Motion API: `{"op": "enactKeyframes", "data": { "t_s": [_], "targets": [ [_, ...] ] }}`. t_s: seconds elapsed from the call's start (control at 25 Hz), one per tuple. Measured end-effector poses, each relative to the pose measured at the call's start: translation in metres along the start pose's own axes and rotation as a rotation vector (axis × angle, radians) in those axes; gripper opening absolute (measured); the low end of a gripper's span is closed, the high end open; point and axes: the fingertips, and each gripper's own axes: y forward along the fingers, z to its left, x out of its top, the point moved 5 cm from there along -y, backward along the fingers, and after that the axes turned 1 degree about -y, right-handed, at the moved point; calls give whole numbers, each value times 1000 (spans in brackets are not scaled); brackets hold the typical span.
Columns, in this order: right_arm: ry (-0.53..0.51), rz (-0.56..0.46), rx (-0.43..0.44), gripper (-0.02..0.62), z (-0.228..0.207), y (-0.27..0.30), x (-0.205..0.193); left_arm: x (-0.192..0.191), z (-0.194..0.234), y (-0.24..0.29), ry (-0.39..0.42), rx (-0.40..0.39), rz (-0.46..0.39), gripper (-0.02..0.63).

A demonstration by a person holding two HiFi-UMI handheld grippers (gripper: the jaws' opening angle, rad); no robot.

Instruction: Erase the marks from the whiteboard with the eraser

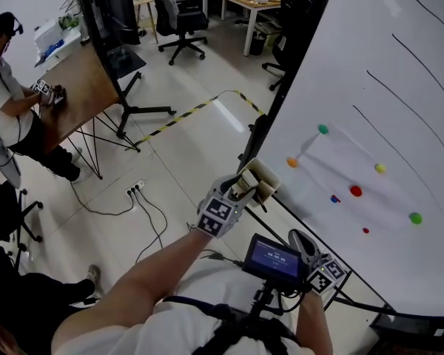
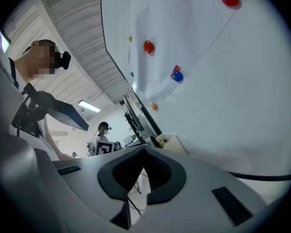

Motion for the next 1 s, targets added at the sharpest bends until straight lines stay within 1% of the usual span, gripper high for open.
{"op": "enactKeyframes", "data": {
  "t_s": [0.2, 0.36, 0.4, 0.52, 0.56, 0.64, 0.72, 0.76, 0.88, 0.96, 1.0],
  "targets": [
    [18, -6, -1, 17, -8, -2, -4, -9, 2, 9, 79, -8, 7, 247],
    [31, 2, -3, 17, -6, -2, -9, -13, 6, 8, 95, -58, 54, 253],
    [34, 3, -5, 17, -7, -3, -10, -13, 5, 10, 110, -71, 65, 255],
    [39, 4, -11, 17, -9, -2, -12, -14, 5, 16, 203, -102, 95, 259],
    [37, 8, -18, 17, -11, -2, -14, -13, 5, 17, 220, -115, 92, 259],
    [31, 18, -37, 17, -18, -4, -17, -12, 6, 19, 227, -130, 81, 259],
    [34, 18, -50, 17, -22, -5, -17, -13, 6, 21, 216, -110, 83, 261],
    [38, 16, -53, 17, -22, -5, -17, -13, 5, 21, 209, -82, 92, 261],
    [56, 6, -54, 17, -17, -3, -17, -16, 1, 20, 200, 34, 117, 265],
    [64, -2, -51, 17, -13, -1, -15, -16, -3, 22, 183, 93, 107, 265],
    [65, -1, -53, 17, -12, -2, -16, -17, -4, 23, 175, 111, 99, 265]
  ]
}}
